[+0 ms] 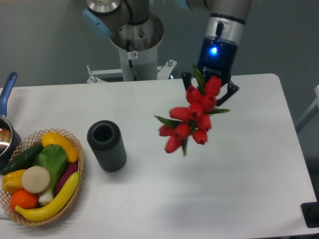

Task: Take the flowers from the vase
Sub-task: 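Carry the tulip bunch away from the vase over the open table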

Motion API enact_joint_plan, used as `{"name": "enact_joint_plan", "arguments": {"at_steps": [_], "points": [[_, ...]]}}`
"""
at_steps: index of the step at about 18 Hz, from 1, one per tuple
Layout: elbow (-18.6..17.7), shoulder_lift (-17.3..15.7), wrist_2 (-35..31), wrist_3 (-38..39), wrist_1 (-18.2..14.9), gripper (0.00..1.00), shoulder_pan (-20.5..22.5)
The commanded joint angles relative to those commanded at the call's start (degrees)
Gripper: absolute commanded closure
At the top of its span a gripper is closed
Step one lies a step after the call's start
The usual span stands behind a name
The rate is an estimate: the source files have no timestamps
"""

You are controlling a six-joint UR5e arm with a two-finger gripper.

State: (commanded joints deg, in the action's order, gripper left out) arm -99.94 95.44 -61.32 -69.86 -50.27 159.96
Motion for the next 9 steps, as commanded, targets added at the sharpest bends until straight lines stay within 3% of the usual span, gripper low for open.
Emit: {"name": "enact_joint_plan", "arguments": {"at_steps": [4, 9], "points": [[1.93, 1.67, -11.6, -4.84, -4.74, 1.0, -0.61], [4.66, 4.57, -17.15, -4.85, -9.32, 1.0, -1.84]]}}
